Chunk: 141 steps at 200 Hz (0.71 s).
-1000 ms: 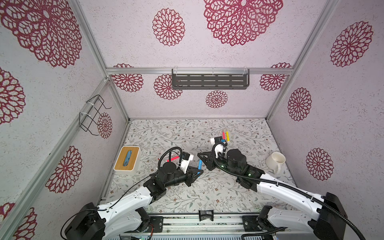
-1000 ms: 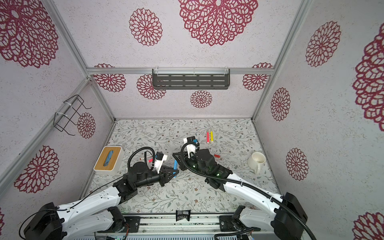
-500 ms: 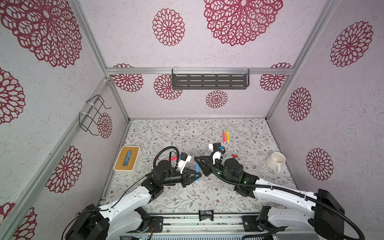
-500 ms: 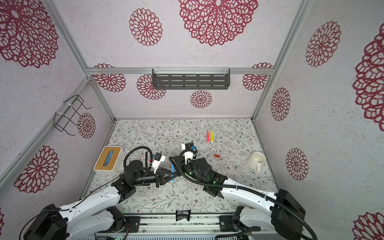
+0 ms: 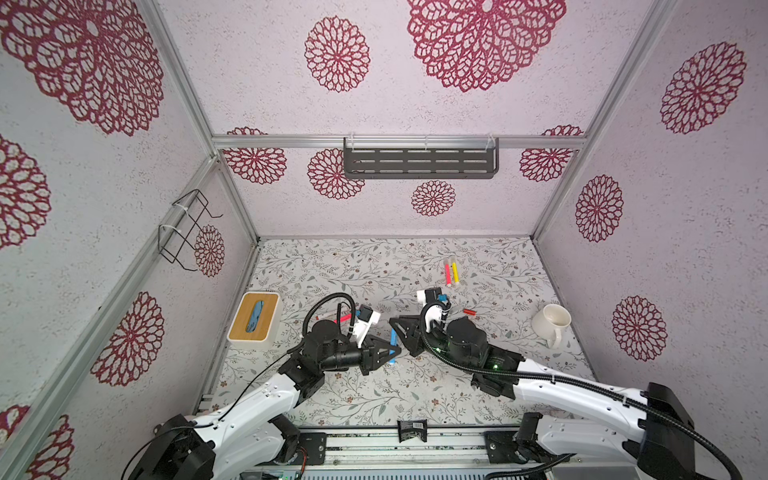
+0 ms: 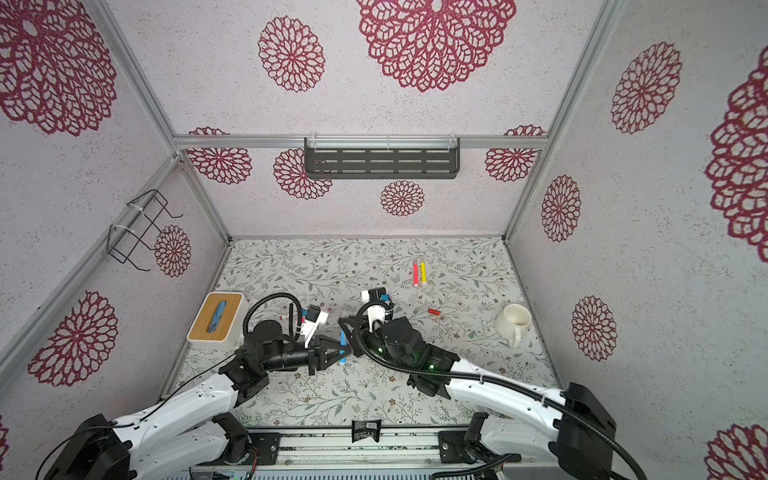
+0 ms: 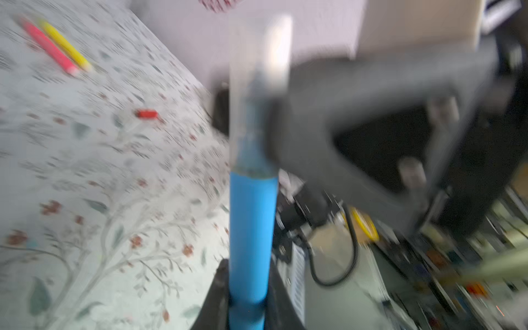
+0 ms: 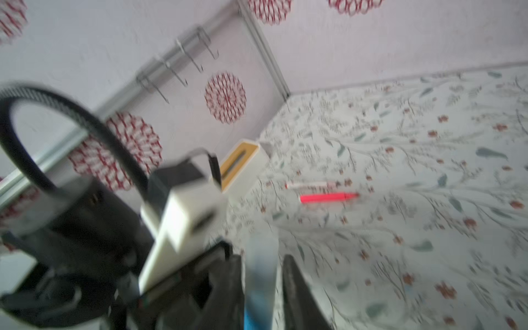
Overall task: Insert the pens into the pen caps
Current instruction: 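Press the cap down onto the blue marker with the right gripper, then grasp the capped blue marker with the right gripper and open the left gripper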
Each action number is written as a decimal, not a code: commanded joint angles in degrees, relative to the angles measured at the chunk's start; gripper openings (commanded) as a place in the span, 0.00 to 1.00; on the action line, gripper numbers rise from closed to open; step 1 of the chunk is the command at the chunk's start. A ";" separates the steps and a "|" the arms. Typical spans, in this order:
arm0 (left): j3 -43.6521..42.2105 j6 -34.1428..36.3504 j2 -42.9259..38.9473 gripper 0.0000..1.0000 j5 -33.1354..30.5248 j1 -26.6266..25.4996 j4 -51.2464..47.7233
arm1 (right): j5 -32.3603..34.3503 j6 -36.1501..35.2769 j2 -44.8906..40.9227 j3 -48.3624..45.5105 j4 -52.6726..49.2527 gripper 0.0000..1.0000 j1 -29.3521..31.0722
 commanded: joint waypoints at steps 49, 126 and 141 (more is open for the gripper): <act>-2.64 -0.69 -2.70 0.00 -15.15 0.57 4.40 | -4.60 -6.87 -8.54 2.60 -12.41 0.58 -5.24; 0.93 3.83 -1.35 0.00 -19.27 -4.84 -0.41 | -11.26 -10.70 6.56 16.02 -13.49 0.39 -7.89; 0.84 3.93 -1.35 0.00 -19.75 -5.35 -0.56 | -12.66 -11.22 8.92 17.94 -13.49 0.38 -8.24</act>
